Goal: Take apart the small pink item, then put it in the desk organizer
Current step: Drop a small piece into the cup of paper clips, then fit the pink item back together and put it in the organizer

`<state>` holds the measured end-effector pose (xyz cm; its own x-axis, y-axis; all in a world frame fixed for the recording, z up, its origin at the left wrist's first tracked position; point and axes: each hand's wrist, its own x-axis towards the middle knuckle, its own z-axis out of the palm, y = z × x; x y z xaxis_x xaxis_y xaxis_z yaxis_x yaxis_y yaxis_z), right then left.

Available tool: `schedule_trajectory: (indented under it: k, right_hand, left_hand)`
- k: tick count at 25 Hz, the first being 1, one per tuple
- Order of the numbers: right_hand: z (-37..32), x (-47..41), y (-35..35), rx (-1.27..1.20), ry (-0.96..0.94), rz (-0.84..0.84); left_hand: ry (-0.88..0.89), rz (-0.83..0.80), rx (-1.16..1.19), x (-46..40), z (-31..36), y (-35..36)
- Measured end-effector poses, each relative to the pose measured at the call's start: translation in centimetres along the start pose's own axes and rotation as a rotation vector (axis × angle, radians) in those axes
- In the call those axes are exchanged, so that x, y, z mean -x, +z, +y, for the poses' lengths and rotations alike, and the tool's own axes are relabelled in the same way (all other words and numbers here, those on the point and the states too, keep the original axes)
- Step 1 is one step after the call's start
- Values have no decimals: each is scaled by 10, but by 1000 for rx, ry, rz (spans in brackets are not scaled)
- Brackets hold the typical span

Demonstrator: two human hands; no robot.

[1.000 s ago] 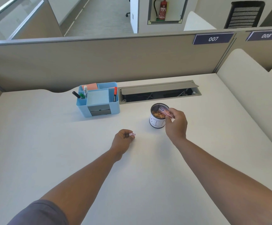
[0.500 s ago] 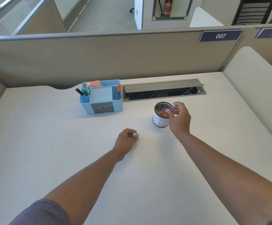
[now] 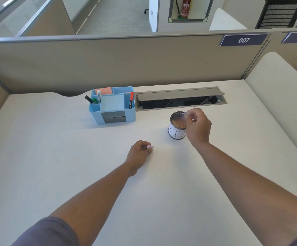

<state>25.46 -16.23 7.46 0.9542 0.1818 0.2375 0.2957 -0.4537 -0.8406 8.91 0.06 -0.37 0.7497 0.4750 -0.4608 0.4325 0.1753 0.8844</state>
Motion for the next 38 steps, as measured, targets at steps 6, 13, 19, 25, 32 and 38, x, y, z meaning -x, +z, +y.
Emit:
schedule_trajectory:
  k: [6, 13, 19, 25, 32, 38]
  right_hand:
    - [-1, 1, -2, -112, 92, 58]
    - [-9, 30, 1, -383, 383, 155]
    - [-6, 76, 23, -471, 412, -121]
    - [-13, 104, 35, -544, 458, -330]
    - [-22, 118, 35, -623, 482, -421]
    - [-22, 120, 29, -626, 432, -504]
  left_hand:
    - [2, -2, 17, 2, -1, 2]
    - [17, 15, 20, 11, 1, 4]
    - [4, 49, 223, 28, 9, -17]
    - [58, 68, 177, 46, 15, -34]
    - [78, 49, 182, 63, 16, -39]
    - [95, 40, 280, 72, 20, -44]
